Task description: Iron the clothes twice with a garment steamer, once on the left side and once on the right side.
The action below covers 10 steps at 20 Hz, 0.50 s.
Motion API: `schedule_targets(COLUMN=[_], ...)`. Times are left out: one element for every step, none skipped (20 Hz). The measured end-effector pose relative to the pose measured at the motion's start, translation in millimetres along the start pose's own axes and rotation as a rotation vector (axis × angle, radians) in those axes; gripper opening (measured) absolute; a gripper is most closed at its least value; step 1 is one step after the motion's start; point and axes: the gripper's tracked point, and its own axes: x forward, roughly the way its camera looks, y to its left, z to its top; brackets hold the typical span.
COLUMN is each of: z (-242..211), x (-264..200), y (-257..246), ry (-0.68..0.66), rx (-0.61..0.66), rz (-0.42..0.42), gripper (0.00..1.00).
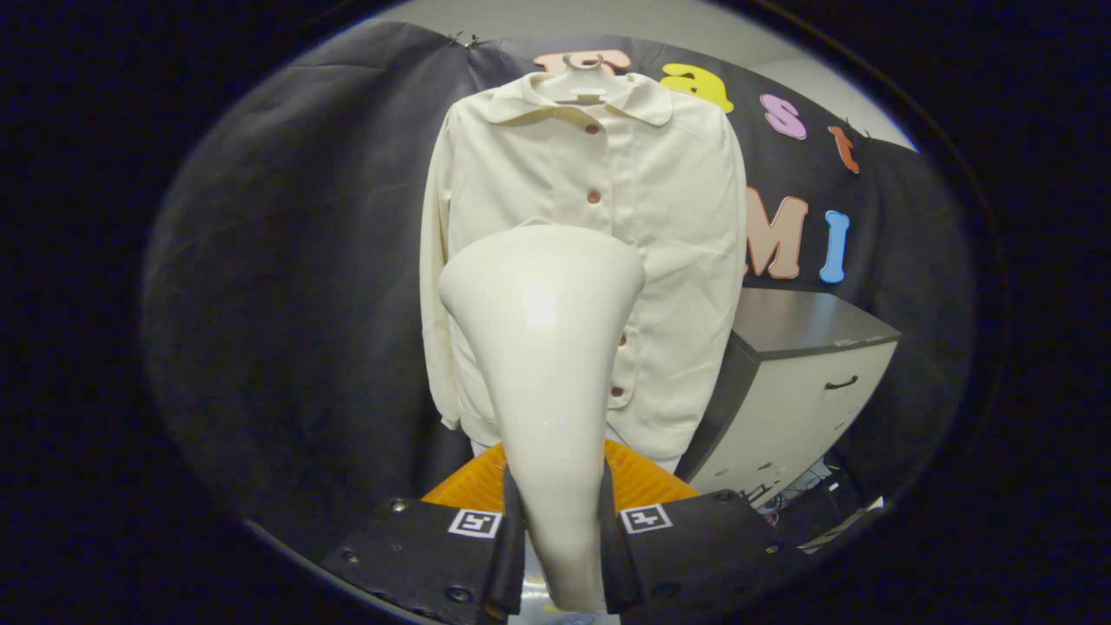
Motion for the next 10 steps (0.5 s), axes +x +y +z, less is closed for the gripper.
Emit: schedule_targets(z=[9.1, 20.6, 30.5, 39.0, 45.7, 54.7, 65.1, 75.7, 85.4, 96.1], x=[-2.4, -3.7, -3.6, -1.9, 0.7, 3.8, 7.1, 12.1, 17.5, 23.6], y=[-5.6, -12.7, -20.2, -29.7, -37.9, -46.1, -54.4, -61.9, -68.2, -75.1], ry=[-0.016, -0.037, -0.056, -0.068, -0.069, -0.077, -0.089, -0.099, -0.109, -0.117], rx=[-0.005, -0.008, -0.005, 0.002, 0.009, 0.014, 0.02, 0.027, 0.032, 0.03], rz=[-0.003, -0.007, -0.017, -0.029, -0.037, -0.047, -0.057, -0.063, -0.067, -0.072], gripper=[0.36, 0.36, 0.36, 0.35, 0.35, 0.35, 0.35, 0.36, 0.36, 0.36])
